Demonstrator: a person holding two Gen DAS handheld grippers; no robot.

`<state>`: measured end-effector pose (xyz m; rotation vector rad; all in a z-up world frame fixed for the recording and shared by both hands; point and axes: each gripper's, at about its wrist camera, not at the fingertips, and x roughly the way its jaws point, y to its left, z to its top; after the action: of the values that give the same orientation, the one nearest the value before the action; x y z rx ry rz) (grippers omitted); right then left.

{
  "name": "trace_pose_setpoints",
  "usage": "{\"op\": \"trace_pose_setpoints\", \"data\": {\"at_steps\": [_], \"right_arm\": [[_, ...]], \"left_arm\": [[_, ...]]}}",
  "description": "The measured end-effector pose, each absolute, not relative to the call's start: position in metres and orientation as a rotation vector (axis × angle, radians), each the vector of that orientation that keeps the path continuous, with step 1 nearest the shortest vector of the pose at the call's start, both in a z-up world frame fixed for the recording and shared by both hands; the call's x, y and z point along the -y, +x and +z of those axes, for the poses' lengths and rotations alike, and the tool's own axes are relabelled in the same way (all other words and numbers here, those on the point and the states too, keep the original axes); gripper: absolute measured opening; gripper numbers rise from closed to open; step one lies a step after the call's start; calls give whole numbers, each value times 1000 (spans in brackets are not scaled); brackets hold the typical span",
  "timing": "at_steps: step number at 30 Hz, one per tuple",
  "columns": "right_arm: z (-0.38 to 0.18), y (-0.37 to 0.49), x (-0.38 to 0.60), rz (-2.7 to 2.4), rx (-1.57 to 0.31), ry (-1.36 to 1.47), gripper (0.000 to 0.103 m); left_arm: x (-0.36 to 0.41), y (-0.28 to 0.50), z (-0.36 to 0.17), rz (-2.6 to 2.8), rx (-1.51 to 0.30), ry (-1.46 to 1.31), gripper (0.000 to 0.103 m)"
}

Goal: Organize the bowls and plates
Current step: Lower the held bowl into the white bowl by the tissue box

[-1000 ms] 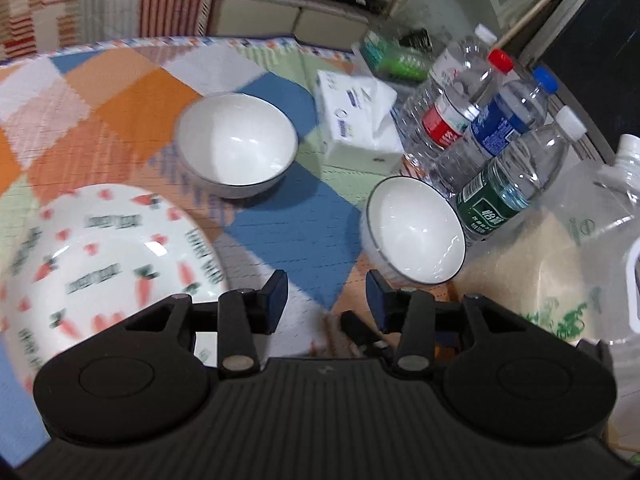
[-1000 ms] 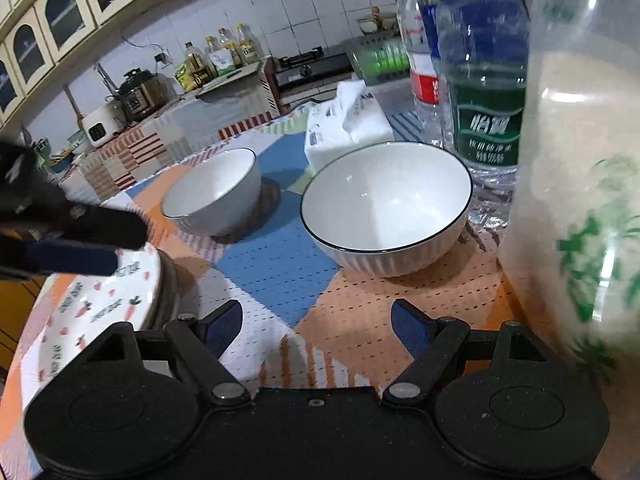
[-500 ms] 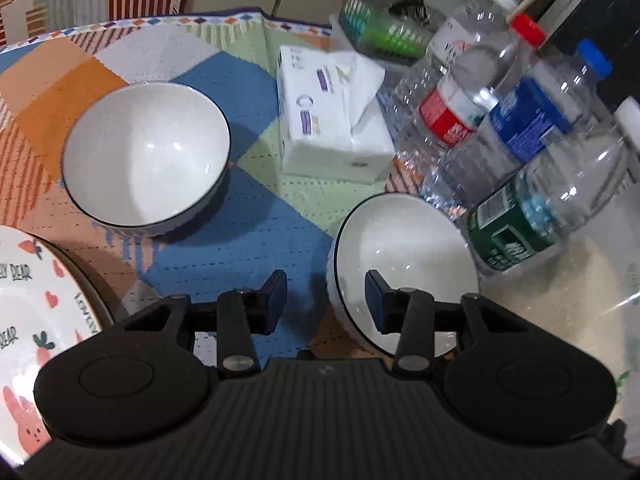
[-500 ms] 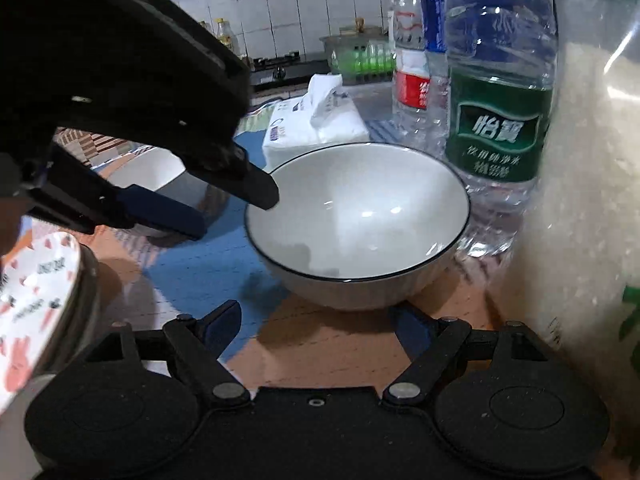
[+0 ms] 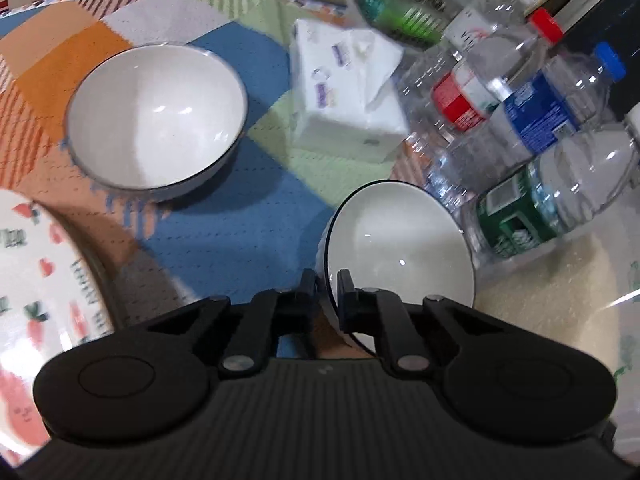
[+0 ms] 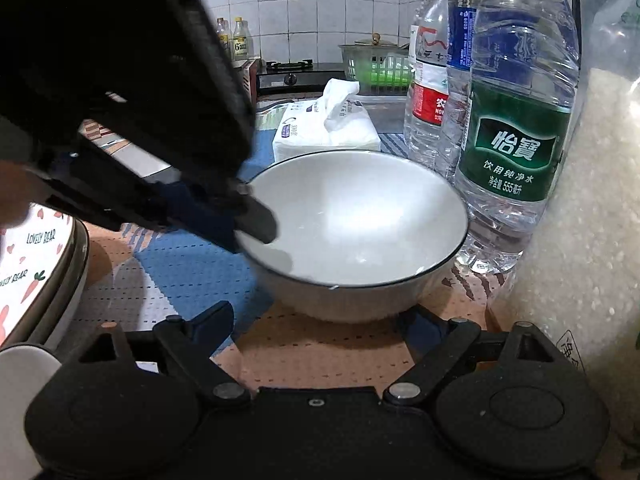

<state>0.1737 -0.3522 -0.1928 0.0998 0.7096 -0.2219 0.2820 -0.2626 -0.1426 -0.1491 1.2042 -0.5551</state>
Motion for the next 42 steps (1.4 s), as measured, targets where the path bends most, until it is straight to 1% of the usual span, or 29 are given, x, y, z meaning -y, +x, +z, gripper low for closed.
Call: {"op": "trace_pose_setpoints", "data": {"at_steps": [6,12,16,19,22,26,32,39,42], "right_arm": [[-180,173,354,-179,-725,131,92],[-144,155,339,-140,-667,34,93],[-118,135,336,-36,-645,52,93],[-104,118,337,53,-635,97,93],[-93,108,337,117,-618,161,94],[-84,95,322,162,-596,85,94],[-85,81,306,239,-624,15,94],[-99,70,305,337,-680,89,94],[-106,66,299,354,-702,64,94]], "left_arm": [[247,271,-125,-555,-1199,-128,9],[230,248,-80,-580,-1143,-87,10],[213,226,-53,-582,-1085,-41,10],[194,211,-38,-603,-1035,-60,10],[178,199,-30,-612,-1028,-78,11],[159,186,-28,-604,-1042,-97,11],[137,170,-43,-564,-1108,-113,11],[126,160,-64,-528,-1175,-104,10],[124,157,-74,-510,-1208,-101,10]]}}
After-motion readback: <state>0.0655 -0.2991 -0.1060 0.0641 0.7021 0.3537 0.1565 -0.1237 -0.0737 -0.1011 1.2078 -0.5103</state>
